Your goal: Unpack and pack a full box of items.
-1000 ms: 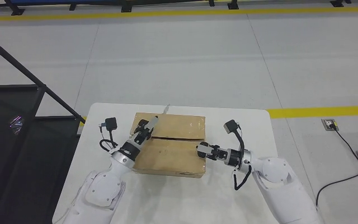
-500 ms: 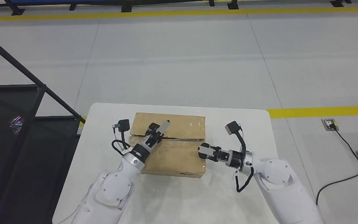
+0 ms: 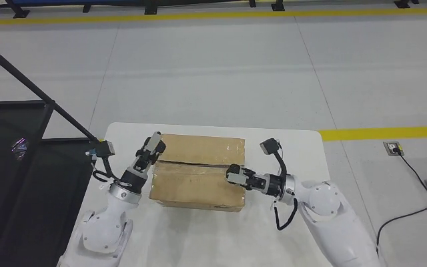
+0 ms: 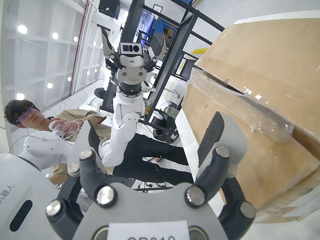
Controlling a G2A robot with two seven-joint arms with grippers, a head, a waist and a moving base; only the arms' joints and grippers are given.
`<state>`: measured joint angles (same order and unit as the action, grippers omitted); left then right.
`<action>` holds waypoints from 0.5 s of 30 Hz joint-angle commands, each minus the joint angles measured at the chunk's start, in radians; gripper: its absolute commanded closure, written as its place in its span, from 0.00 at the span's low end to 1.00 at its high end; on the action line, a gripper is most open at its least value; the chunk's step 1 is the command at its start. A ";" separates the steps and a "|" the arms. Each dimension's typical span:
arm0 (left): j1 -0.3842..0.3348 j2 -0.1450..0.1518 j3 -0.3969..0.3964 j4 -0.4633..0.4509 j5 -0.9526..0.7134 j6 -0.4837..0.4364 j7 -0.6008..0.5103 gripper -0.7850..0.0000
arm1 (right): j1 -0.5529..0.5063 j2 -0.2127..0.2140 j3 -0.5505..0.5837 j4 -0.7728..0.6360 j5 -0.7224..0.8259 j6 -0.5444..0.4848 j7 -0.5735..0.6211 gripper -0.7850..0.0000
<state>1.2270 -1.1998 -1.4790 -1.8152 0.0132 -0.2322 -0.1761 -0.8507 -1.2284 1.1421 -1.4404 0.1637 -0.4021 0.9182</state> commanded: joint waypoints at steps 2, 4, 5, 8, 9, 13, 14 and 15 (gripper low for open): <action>0.047 0.007 -0.083 0.028 -0.031 -0.020 -0.011 0.00 | 0.077 -0.017 -0.072 0.065 -0.041 0.045 -0.019 0.00; 0.077 0.010 -0.118 0.047 -0.055 -0.030 -0.021 0.00 | 0.127 -0.027 -0.117 0.113 -0.063 0.071 0.011 0.00; 0.090 0.011 -0.133 0.057 -0.062 -0.036 -0.027 0.00 | 0.147 -0.032 -0.129 0.138 -0.063 0.078 -0.004 0.00; 0.117 0.014 -0.160 0.084 -0.069 -0.056 -0.047 0.00 | 0.190 -0.048 -0.165 0.197 -0.041 0.076 -0.020 0.00; 0.123 0.015 -0.164 0.090 -0.074 -0.060 -0.051 0.00 | 0.204 -0.052 -0.173 0.218 -0.036 0.075 -0.023 0.00; 0.140 0.015 -0.171 0.107 -0.086 -0.078 -0.067 0.00 | 0.245 -0.066 -0.196 0.288 -0.018 0.108 -0.038 0.00; 0.141 0.015 -0.171 0.109 -0.087 -0.079 -0.071 0.00 | 0.254 -0.070 -0.203 0.296 -0.017 0.127 -0.044 0.00; 0.141 0.015 -0.170 0.111 -0.089 -0.079 -0.072 0.00 | 0.260 -0.074 -0.212 0.304 -0.008 0.136 -0.031 0.00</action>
<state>1.3679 -1.1845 -1.6504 -1.7067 -0.0739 -0.3110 -0.2461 -0.5988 -1.2979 0.9393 -1.1462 0.1476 -0.2845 0.8779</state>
